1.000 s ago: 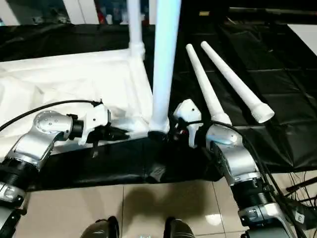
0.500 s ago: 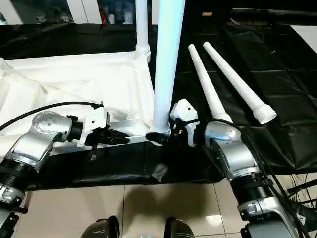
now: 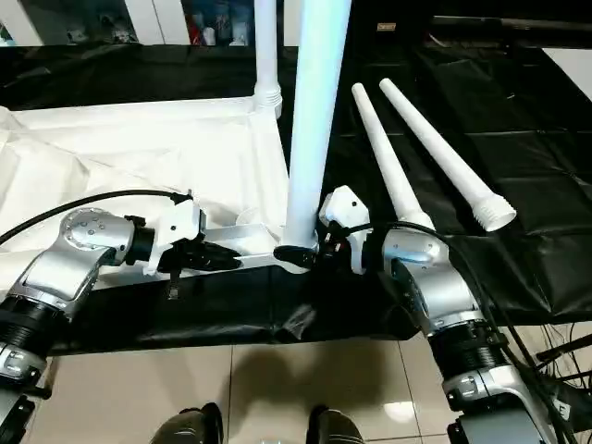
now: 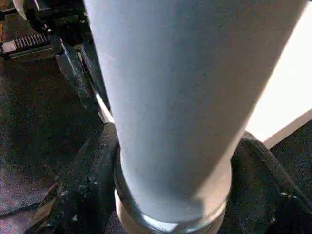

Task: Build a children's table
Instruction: Rotate leg to tighten

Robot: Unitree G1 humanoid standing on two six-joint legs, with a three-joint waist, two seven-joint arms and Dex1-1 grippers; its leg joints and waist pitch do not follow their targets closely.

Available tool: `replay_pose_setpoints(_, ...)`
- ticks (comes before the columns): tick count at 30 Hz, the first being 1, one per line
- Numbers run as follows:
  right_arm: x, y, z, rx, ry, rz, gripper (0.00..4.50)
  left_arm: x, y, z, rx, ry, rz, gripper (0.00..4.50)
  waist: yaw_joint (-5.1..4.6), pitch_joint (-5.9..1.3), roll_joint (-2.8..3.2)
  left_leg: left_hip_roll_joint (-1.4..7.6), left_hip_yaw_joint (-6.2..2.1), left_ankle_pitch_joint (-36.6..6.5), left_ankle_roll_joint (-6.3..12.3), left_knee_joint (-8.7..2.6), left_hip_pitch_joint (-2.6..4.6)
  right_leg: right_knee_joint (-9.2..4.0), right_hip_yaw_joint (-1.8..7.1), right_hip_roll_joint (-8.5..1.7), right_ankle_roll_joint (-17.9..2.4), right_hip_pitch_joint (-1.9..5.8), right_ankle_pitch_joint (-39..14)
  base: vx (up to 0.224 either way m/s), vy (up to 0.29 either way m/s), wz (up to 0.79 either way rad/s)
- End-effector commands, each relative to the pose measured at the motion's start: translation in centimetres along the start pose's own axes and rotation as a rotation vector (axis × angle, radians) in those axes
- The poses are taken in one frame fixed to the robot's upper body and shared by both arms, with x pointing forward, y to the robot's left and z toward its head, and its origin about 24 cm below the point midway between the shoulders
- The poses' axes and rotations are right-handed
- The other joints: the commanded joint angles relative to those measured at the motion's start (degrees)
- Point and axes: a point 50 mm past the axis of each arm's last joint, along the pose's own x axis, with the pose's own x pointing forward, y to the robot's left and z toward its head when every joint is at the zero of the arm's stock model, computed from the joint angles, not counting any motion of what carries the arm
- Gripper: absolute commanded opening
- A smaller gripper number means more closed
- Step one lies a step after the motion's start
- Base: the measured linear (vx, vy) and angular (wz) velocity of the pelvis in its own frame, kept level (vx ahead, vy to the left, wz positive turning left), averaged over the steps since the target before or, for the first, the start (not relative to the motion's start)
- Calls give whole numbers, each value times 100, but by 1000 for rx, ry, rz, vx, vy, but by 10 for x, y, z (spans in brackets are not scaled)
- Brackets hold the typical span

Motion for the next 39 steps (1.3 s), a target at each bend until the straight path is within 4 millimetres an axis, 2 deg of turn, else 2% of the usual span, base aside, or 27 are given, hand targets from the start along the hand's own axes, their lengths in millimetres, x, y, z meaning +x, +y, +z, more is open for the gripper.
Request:
replay_pose_setpoints(1,5,4,-12,44,33,-20,270,8,1,10,15,-53,8,0,-10,-457,-49,205,-53,-460,816,-277,162,-230,233,-295,-1701,371,127,0,0,0)
replay_pose_setpoints(4,15,1,-19,134,-4,-184,269,16,13,9,-33,-22,131,0,-33,-436,-49,202,-55,-709,674,-294,171,-291,243,-317,-1647,344,-384,0,0,0)
replay_pose_setpoints(5,17,1,-20,148,-9,-209,269,17,14,9,-42,-25,144,0,-35,-430,-59,196,-65,-805,568,-307,180,-318,240,-311,-1592,344,-615,0,0,0)
replay_pose_setpoints(6,25,0,-24,200,-22,-319,269,23,19,11,-65,-23,193,0,-46,-423,-56,193,-71,-879,489,-319,179,-334,244,-317,-1548,340,-759,0,0,0)
replay_pose_setpoints(7,25,0,-24,200,-22,-319,269,23,19,11,-65,-23,193,0,-56,-421,-60,193,-69,-894,449,-320,179,-337,250,-323,-1522,332,-809,0,0,0)
replay_pose_setpoints(9,42,0,-31,287,-20,-527,269,35,28,16,-104,-14,292,0,-86,-405,-50,187,-80,-1056,290,-344,189,-380,251,-328,-1414,308,-1168,0,0,0)
replay_pose_setpoints(11,45,1,-32,302,-19,-560,269,38,29,17,-113,-13,310,0,-102,-397,-54,177,-90,-1130,190,-363,185,-401,246,-329,-1330,316,-1328,0,0,0)
replay_pose_setpoints(12,53,2,-34,350,-26,-646,269,44,33,19,-133,-9,360,0,-94,-400,-47,175,-93,-1161,192,-362,191,-412,247,-331,-1301,319,-1350,0,0,0)
replay_pose_setpoints(13,55,2,-35,359,-28,-665,269,46,33,20,-137,-7,370,0,-105,-375,-41,180,-73,-1288,177,-366,209,-446,265,-332,-1253,261,-1471,0,0,0)
replay_pose_setpoints(14,60,2,-36,385,-34,-708,269,49,35,21,-146,-4,394,0,-108,-380,-52,166,-95,-1376,124,-378,195,-454,252,-341,-1188,294,-1664,0,0,0)
replay_pose_setpoints(18,74,4,-36,435,-45,-821,269,59,37,24,-143,7,424,0,-119,-371,-46,164,-103,-1428,101,-397,191,-466,248,-331,-1091,272,-1663,0,0,0)
replay_pose_setpoints(23,85,8,-30,459,-94,-744,269,60,36,25,-129,10,406,0,-122,-356,-52,168,-114,-1549,190,-423,170,-479,243,-330,-989,281,-1682,0,0,0)
replay_pose_setpoints(24,86,8,-26,453,-113,-727,325,60,36,24,-124,12,400,0,-123,-352,-48,170,-116,-1545,193,-429,172,-480,241,-330,-993,277,-1677,0,0,0)
replay_pose_setpoints(28,80,1,-12,369,-179,-718,348,54,34,22,-102,14,379,0,-140,-349,-68,171,-122,-1530,240,-440,130,-479,238,-341,-995,295,-1643,0,0,0)
replay_pose_setpoints(29,77,-1,-10,363,-200,-725,373,53,34,21,-98,15,376,0,-146,-362,-64,176,-127,-1449,250,-443,128,-472,231,-343,-1011,304,-1590,0,0,0)
replay_pose_setpoints(31,71,-6,-4,350,-240,-733,386,50,34,20,-96,21,378,0,-153,-369,-63,181,-110,-1370,312,-432,151,-470,232,-338,-1078,293,-1444,0,0,0)
replay_pose_setpoints(33,59,-10,5,281,-278,-686,386,44,34,18,-94,19,387,0,-137,-372,-69,185,-86,-1157,428,-410,159,-442,240,-321,-1171,297,-1045,0,0,0)
replay_pose_setpoints(36,44,-11,10,235,-273,-595,386,37,33,17,-86,11,377,0,-132,-405,-77,169,-85,-665,672,-366,112,-348,228,-304,-1304,357,-315,0,0,0)
replay_pose_setpoints(39,21,-10,5,123,-158,-444,386,28,27,16,-48,-13,301,0,-114,-412,-79,153,-78,-348,867,-323,107,-285,225,-268,-1425,395,322,0,0,0)
